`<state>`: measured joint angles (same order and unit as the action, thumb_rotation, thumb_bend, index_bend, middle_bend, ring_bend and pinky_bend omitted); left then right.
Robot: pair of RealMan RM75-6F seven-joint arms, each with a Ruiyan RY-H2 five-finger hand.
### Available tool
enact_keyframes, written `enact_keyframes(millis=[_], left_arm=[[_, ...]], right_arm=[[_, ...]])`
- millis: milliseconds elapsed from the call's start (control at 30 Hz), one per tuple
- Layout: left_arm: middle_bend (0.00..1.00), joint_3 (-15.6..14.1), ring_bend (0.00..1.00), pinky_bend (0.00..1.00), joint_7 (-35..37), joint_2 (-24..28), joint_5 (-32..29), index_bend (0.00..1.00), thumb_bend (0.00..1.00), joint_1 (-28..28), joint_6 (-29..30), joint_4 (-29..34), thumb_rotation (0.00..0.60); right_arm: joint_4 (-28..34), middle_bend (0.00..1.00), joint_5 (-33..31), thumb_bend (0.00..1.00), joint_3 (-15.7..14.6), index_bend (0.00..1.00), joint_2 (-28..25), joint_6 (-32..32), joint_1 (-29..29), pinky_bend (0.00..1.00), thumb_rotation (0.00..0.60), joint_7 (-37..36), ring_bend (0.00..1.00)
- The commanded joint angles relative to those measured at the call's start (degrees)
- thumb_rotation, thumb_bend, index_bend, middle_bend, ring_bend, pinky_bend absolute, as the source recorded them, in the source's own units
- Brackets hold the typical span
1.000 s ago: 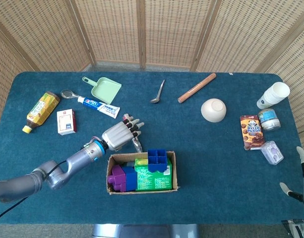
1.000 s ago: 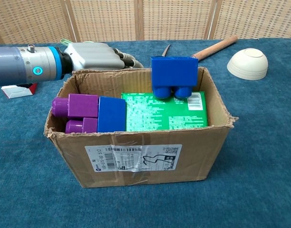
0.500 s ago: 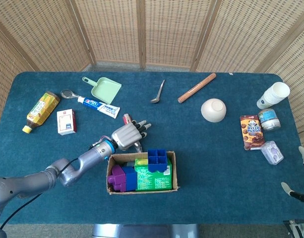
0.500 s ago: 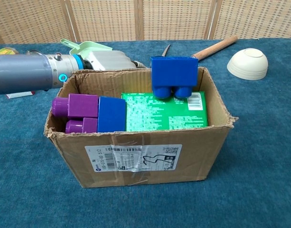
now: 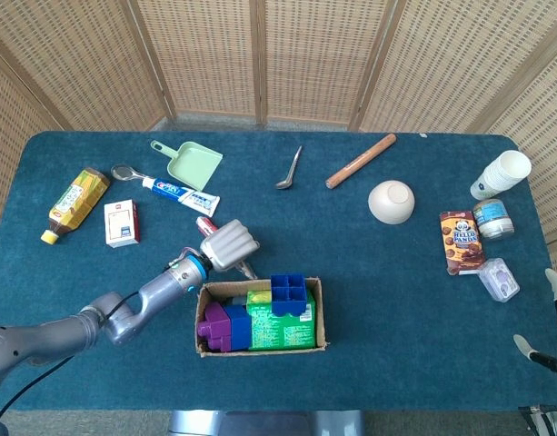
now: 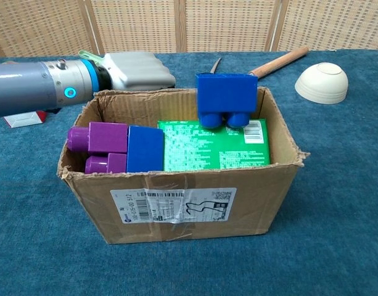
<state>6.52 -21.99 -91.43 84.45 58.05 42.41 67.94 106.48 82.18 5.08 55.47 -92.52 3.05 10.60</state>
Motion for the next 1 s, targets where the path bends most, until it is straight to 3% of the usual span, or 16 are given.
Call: enact_keyframes(millis=[33,467,667,1000], left_arm=[[0.67,0.1,0.65,0.89,0.4,2.5,-0.3,0.73,0.29,-1.1,1.8,2.3,0.600],[0.67,6.2,0.65,0.89,8.3,22.7,-3.2,0.73,0.29,-6.4,12.4,23.1,0.600],[0.67,7.9,0.65,0.90,12.5,31.0,-6.7,0.73,0.29,-8.2,11.8,34.2,0.600],[0.67,9.8,0.66,0.90,22.5,34.9,-8.5,0.73,0.29,-8.6,9.9,43.1,0.600]], right_arm=[[0.2,0.00,0.3,0.00,-0.1,0.07,0.0,0.0,0.0,0.00,0.600,0.2,0.00],[0.8,0.00,1.4,0.00,-0.8,0.07,0.5,0.5,-0.2,0.00,0.600,2.0,0.00],[1.0,0.00,1.6,0.00,-1.0,0.07,1.2,1.0,-0.5,0.00,0.600,3.7,0.00],[1.2,0.00,2.0,0.00,-1.4,0.07,2.5,1.9,-1.1,0.00,0.600,7.0,0.00]])
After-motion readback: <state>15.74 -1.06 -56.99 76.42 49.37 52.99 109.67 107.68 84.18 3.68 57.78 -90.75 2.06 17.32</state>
